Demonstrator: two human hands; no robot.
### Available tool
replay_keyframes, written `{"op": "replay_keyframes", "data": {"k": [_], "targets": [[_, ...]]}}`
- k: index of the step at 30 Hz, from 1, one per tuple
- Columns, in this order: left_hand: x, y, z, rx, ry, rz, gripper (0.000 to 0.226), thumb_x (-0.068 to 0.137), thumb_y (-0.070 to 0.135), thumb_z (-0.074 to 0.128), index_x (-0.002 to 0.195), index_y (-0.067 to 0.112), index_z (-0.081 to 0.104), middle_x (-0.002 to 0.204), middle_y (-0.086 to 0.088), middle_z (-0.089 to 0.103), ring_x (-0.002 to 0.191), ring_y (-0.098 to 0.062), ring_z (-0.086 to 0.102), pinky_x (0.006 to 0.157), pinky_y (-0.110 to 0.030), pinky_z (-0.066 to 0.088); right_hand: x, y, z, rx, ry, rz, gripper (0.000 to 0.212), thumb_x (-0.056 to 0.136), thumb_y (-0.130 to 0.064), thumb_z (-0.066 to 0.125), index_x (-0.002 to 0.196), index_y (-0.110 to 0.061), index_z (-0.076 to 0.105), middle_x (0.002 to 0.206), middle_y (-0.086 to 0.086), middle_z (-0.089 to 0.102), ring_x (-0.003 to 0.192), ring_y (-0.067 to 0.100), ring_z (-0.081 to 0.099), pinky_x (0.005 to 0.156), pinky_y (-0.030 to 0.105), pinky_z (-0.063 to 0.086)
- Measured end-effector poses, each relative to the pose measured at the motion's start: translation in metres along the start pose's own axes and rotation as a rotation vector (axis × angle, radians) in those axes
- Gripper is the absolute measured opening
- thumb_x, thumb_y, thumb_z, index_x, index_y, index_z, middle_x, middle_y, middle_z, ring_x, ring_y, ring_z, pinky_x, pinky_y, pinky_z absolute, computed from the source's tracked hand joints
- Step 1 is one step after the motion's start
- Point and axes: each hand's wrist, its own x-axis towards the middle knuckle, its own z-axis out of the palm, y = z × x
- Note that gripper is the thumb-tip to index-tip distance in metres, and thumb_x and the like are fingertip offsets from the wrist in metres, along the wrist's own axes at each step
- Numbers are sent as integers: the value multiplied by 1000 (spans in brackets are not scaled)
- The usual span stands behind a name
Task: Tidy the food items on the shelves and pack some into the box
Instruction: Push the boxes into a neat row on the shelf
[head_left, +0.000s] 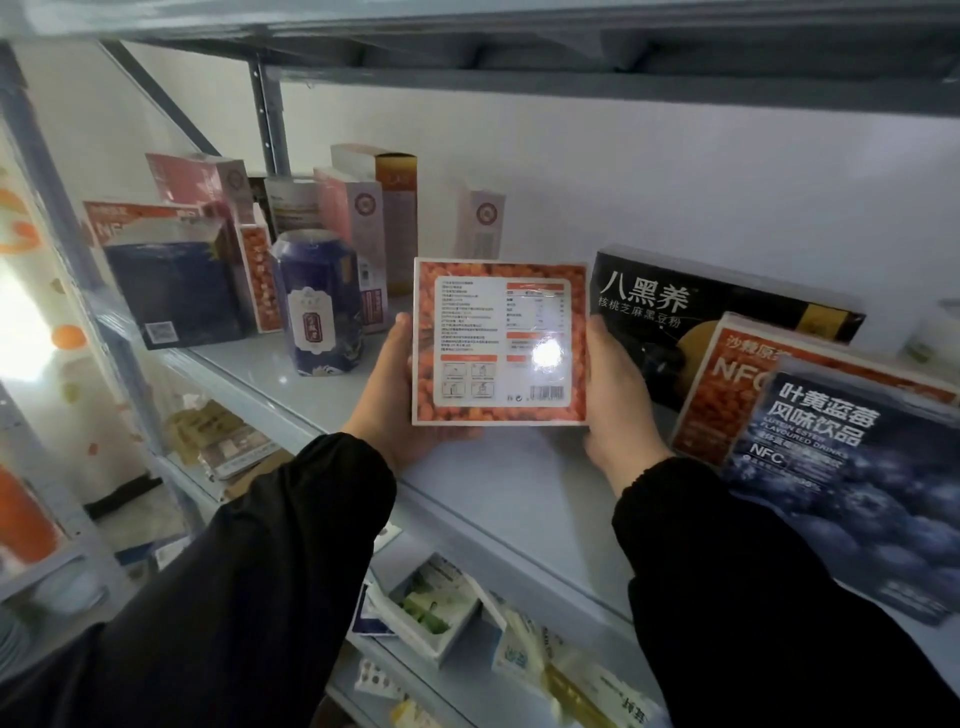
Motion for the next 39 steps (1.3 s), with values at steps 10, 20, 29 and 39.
{"op": "replay_keyframes", "data": {"k": [10, 20, 29, 39], "targets": [[-5, 4, 2, -1, -117, 6, 69, 102, 68, 29, 149, 24, 55, 132, -10, 66, 114, -43, 63, 72, -56, 56, 0, -2, -3, 362, -244, 110, 56, 101, -59, 44, 135, -22, 67, 136, 14, 68, 124, 39, 66, 110, 66, 45], [-19, 7, 11, 23, -267, -1, 66, 81, 73, 44, 119, 31, 77, 122, -7, 71, 98, -39, 70, 47, -44, 59, -1, -1, -4, 412, -253, 85, 57, 98, -57, 44, 126, -15, 71, 141, 21, 63, 128, 43, 62, 109, 65, 46], [-18, 7, 10, 16, -242, -29, 67, 94, 72, 28, 121, 32, 75, 122, -6, 71, 99, -37, 71, 50, -47, 60, -2, -3, -4, 372, -191, 112, 55, 102, -57, 38, 112, -21, 77, 121, 13, 75, 109, 33, 74, 90, 50, 61], [-11, 3, 3, 16, -172, -6, 73, 90, 80, 30, 119, 33, 78, 122, -5, 75, 103, -35, 74, 71, -63, 59, -1, -2, -6, 347, -170, 109, 53, 108, -52, 32, 107, -20, 73, 104, 7, 80, 94, 25, 78, 70, 38, 63]]}}
